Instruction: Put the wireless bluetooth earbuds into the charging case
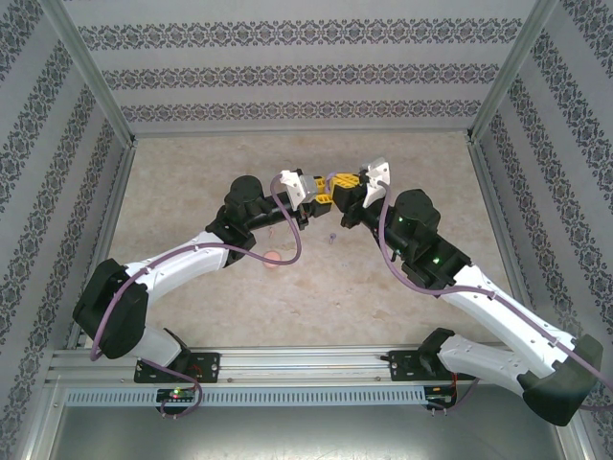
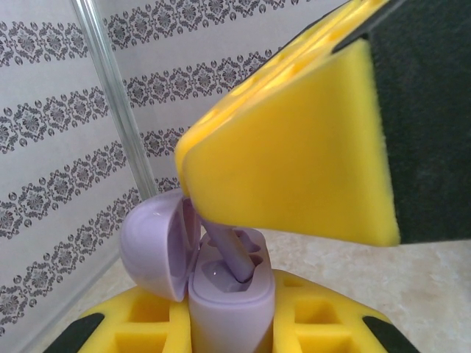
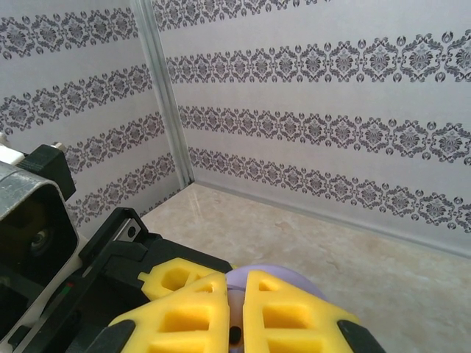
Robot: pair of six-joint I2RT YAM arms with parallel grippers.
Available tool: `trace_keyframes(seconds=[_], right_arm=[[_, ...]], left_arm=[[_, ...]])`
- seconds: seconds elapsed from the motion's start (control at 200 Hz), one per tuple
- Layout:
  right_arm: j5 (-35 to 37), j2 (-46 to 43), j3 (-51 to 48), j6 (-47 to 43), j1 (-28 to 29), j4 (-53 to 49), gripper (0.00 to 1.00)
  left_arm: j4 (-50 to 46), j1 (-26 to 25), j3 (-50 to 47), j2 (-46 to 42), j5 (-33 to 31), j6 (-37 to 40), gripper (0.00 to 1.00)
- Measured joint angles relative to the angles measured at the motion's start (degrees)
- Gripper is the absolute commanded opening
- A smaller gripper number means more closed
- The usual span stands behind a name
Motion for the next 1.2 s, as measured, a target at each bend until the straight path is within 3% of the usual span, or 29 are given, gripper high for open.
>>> trace_keyframes(seconds=[0.3,0.515,0.644,1.024,1.199], right_arm=[[3.6,1.1,1.2,0.1,2.0,-1.2,0.11],[8.6,3.1,3.2,1.2,4.3,-5.1,0.31],[11.5,4.1,4.6,3.3,4.9,-7.8,0.38],[13.2,7.6,11.8,9.0,6.0,-14.7,0.72],[13.4,8.0,14.6,12.0,5.6,-17.0,0.76]], left_arm=[[0.0,0.0,0.0,0.1,-1.1,-1.3,0.00],[0.5,0.1,0.0,0.3,-3.1,-2.2,0.00],[0.5,0.1,0.2,0.7,-3.8,-2.4,0.00],[2.3,0.1,0.5,1.5,-4.5,-3.7,0.00],[4.5,0.1,0.5,1.5,-4.7,-4.0,0.00]])
